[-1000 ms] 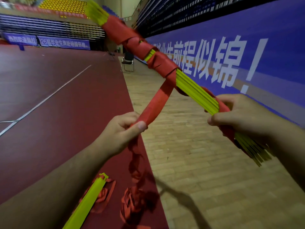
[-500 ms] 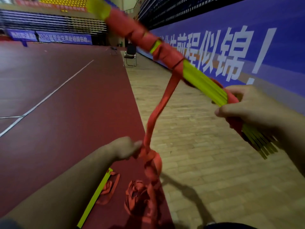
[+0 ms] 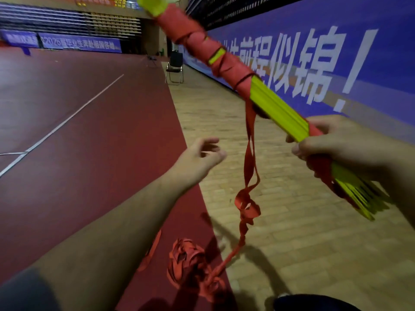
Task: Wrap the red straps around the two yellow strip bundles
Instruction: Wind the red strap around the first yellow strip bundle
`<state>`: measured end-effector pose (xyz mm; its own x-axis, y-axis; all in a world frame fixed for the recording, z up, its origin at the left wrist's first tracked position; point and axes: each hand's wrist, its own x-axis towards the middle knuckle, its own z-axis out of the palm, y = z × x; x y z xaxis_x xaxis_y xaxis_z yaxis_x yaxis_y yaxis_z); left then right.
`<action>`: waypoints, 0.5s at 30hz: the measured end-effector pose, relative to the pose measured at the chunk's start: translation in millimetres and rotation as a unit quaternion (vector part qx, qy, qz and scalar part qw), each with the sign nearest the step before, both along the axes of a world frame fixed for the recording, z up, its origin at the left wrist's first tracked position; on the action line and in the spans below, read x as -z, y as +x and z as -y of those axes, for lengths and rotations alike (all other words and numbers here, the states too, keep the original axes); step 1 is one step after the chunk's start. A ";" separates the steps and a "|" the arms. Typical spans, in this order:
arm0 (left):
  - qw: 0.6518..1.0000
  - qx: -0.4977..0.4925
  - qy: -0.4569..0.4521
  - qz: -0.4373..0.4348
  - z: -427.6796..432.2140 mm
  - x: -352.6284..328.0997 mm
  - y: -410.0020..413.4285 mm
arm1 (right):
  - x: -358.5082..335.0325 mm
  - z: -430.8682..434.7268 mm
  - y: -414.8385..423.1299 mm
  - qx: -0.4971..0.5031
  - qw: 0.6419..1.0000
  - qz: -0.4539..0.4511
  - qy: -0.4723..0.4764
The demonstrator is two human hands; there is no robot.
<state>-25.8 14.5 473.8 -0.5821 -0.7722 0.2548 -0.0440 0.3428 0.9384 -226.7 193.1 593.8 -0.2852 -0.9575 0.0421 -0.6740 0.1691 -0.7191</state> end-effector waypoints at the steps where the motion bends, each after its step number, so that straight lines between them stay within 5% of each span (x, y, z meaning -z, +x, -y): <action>1: 0.999 0.042 0.006 0.001 -6.1 -2.2 -11.8 | 0.0 0.9 2.3 -0.007 1.000 -0.026 0.005; 5: 0.997 0.048 0.010 -0.056 -26.1 5.3 -50.3 | -2.2 2.1 5.9 -0.037 0.998 -0.042 0.004; 9: 0.989 0.013 0.105 -0.105 -30.3 33.5 -46.1 | -3.5 0.7 4.5 -0.024 0.999 -0.033 -0.020; 15: 0.996 -0.014 0.071 0.051 -16.6 105.2 -12.8 | -16.9 0.2 -4.7 0.001 0.995 0.020 -0.096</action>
